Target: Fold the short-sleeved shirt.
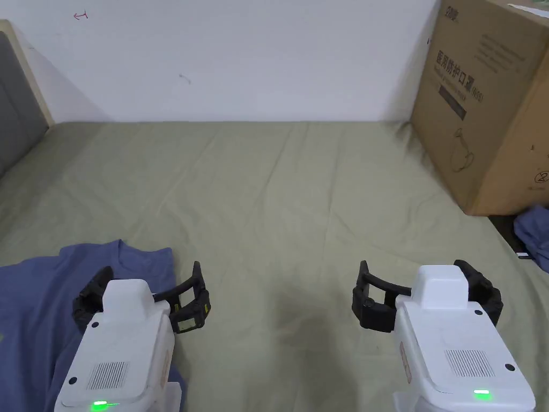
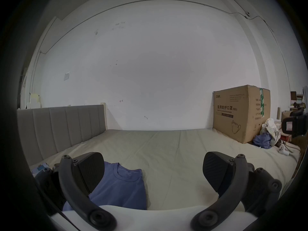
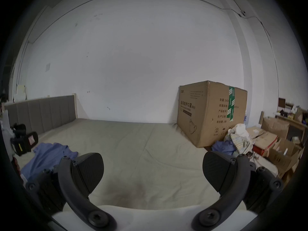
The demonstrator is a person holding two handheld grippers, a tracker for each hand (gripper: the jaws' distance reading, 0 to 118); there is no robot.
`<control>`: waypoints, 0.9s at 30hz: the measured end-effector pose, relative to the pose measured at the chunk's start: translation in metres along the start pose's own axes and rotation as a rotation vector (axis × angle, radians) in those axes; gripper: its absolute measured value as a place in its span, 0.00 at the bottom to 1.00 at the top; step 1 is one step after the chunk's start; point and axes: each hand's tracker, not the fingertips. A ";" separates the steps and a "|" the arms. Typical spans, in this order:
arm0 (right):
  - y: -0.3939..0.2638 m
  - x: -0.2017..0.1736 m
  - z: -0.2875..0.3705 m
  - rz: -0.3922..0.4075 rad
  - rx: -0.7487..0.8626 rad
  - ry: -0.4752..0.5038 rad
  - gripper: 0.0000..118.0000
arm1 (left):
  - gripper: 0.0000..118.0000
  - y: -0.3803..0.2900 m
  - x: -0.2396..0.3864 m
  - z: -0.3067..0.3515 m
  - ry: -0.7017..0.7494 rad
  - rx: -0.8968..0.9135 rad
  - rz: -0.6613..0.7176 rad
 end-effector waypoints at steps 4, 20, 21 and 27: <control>0.021 -0.024 0.009 0.313 0.087 -0.142 0.99 | 1.00 0.014 -0.017 -0.006 -0.051 -0.030 0.371; 0.035 -0.019 0.018 0.214 0.121 -0.091 0.99 | 1.00 0.037 -0.016 -0.007 -0.033 -0.008 0.270; 0.034 -0.013 0.016 0.118 0.087 -0.056 0.99 | 1.00 0.035 -0.006 -0.006 -0.004 0.007 0.132; 0.021 0.004 0.006 -0.088 0.008 0.023 0.99 | 1.00 0.017 0.016 -0.002 0.038 0.018 -0.139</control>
